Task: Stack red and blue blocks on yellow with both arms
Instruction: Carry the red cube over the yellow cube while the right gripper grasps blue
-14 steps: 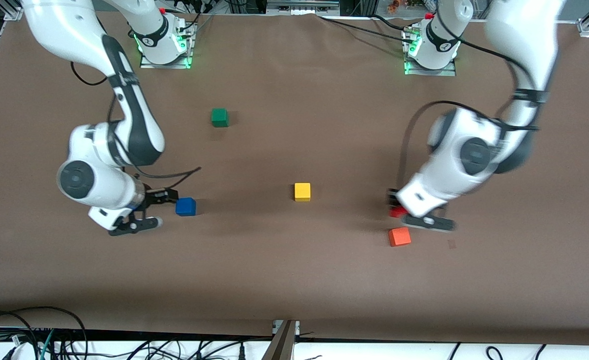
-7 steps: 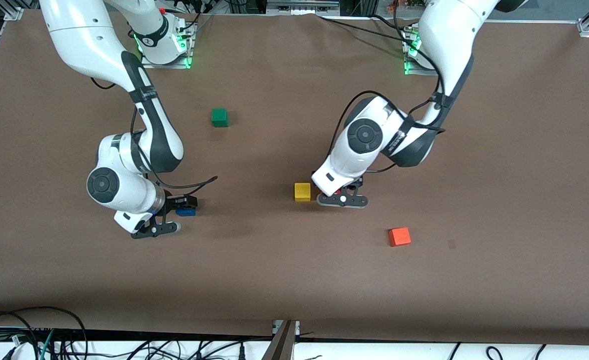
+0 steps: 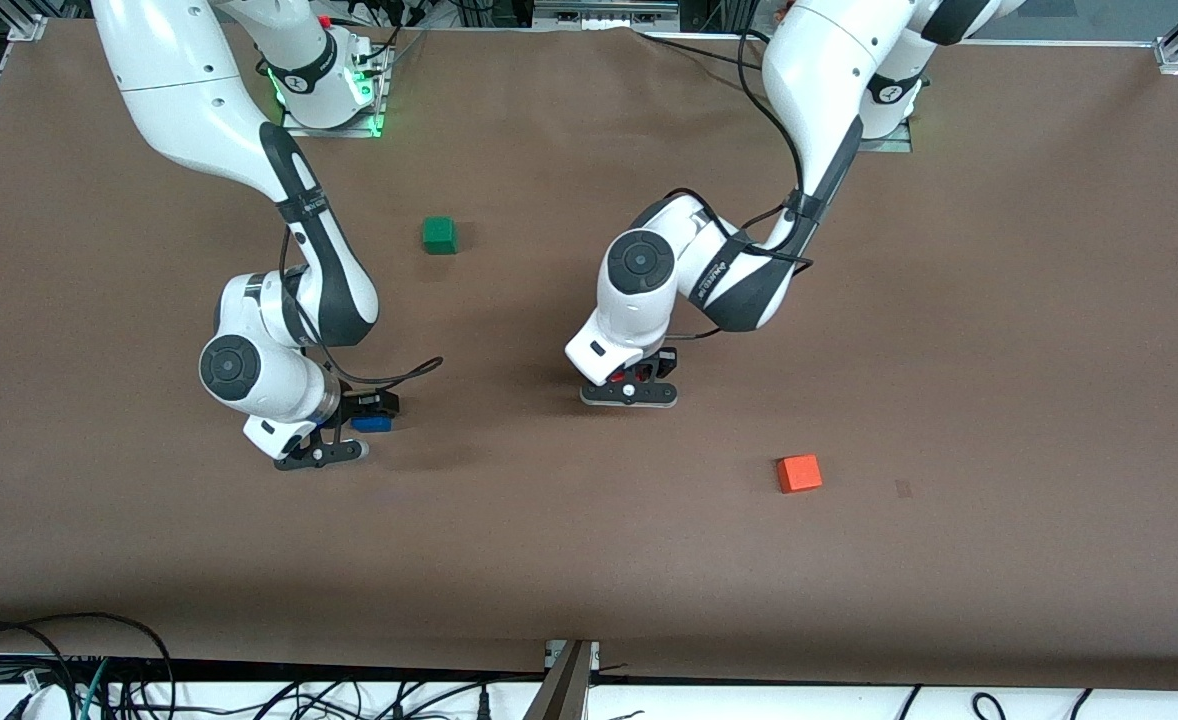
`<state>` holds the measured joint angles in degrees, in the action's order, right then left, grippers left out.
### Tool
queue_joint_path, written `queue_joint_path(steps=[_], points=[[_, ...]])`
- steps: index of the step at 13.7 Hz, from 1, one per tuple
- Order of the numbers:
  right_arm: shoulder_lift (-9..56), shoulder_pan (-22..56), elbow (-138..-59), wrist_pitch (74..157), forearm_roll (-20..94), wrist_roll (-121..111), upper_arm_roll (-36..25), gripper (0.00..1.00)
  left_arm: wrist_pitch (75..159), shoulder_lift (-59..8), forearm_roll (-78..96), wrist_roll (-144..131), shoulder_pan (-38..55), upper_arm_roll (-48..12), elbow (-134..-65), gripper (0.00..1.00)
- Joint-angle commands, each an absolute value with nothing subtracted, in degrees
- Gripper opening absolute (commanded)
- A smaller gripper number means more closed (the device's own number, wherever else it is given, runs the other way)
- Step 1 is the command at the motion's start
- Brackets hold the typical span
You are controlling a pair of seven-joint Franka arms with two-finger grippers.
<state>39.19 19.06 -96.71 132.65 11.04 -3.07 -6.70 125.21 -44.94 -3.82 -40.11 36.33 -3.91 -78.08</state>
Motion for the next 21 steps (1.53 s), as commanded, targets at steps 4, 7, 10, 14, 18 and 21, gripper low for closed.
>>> queue_joint_path(steps=[4, 7, 10, 14, 18, 21], points=[[37.53, 19.6, -98.44, 133.07, 12.39, -2.9, -6.86, 0.44, 123.49, -47.11, -4.13, -43.23, 38.41, -2.81, -74.27, 0.0], [34.81, 19.69, -95.73, 127.73, 13.18, -2.82, -6.86, 0.3, 123.49, -48.6, -4.13, -45.26, 38.67, -2.81, -72.43, 0.0], [34.28, 19.78, -86.09, 117.37, 12.92, -1.59, -6.94, 0.3, 123.49, -49.13, -4.13, -46.14, 38.85, -2.81, -71.63, 0.0], [34.89, 20.21, -77.09, 109.35, 12.22, -0.44, -7.03, 0.3, 123.49, -49.31, -4.22, -46.49, 39.11, -2.73, -71.63, 0.01], [35.5, 23.02, -74.36, 107.84, 12.22, 6.66, -7.12, 0.3, 123.49, -49.31, -4.57, -46.49, 39.11, -2.72, -71.72, 0.01], [36.65, 24.87, -73.74, 108.63, 11.08, 10.36, -7.12, 0.3, 123.31, -49.22, -4.66, -46.49, 39.11, -2.72, -71.72, 0.01]])
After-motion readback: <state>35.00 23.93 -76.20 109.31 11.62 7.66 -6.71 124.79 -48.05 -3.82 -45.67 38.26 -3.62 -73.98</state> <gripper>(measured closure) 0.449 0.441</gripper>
